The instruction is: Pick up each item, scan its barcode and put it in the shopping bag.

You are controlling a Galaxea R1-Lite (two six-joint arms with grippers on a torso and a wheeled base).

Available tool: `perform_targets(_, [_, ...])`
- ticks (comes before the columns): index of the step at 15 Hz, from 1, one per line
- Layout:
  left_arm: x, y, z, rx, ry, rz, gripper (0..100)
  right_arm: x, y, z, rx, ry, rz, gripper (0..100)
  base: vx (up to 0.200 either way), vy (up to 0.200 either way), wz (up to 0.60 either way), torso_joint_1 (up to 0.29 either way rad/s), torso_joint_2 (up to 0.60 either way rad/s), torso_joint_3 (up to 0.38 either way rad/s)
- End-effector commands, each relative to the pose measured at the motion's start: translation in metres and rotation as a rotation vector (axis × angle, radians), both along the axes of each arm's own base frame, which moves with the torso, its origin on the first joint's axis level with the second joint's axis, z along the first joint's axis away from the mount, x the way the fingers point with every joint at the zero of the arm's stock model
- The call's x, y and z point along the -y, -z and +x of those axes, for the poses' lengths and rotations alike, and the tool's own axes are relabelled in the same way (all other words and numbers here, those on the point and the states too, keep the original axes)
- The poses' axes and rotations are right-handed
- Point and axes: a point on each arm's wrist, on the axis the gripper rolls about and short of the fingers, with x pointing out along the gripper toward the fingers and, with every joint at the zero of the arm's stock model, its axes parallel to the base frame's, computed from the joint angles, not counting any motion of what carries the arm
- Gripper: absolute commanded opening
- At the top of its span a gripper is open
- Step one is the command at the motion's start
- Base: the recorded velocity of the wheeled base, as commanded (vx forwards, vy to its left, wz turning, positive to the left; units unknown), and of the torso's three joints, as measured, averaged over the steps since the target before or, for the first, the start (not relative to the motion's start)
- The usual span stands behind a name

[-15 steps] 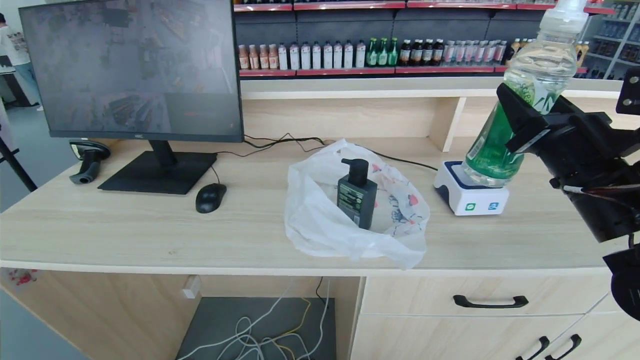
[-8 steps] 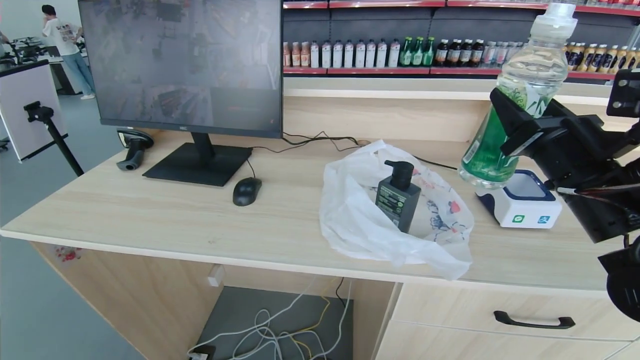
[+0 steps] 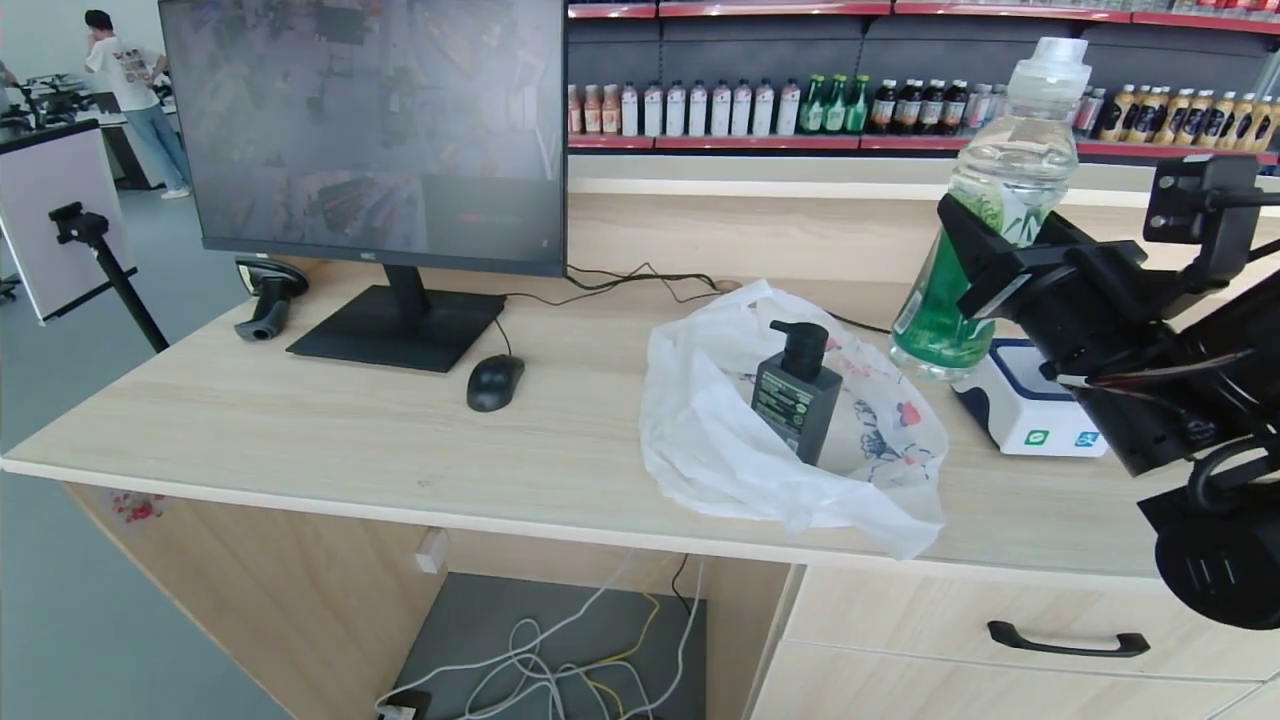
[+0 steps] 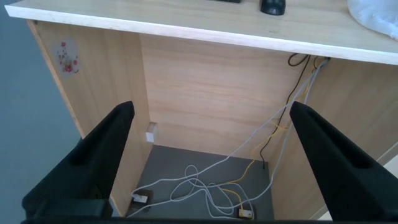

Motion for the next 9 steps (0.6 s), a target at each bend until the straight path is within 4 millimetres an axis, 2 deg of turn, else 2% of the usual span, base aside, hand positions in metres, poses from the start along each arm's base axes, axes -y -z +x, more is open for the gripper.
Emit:
perform_targets(1, [0.0,0.0,0.0,0.001,0.0,0.0,100,-0.007,0.014,0.011,-0.042,-0.013,-0.011,0,0.0,0.0,0.0,0.0,0.0,0.0])
perform_targets(9, [0.0,0.0,0.0,0.005,0.0,0.005,100,-0.016,0.039,0.044,-0.094,-0.009,-0.029,0,0.0,0.0,0.0,0.0,0.0,0.0])
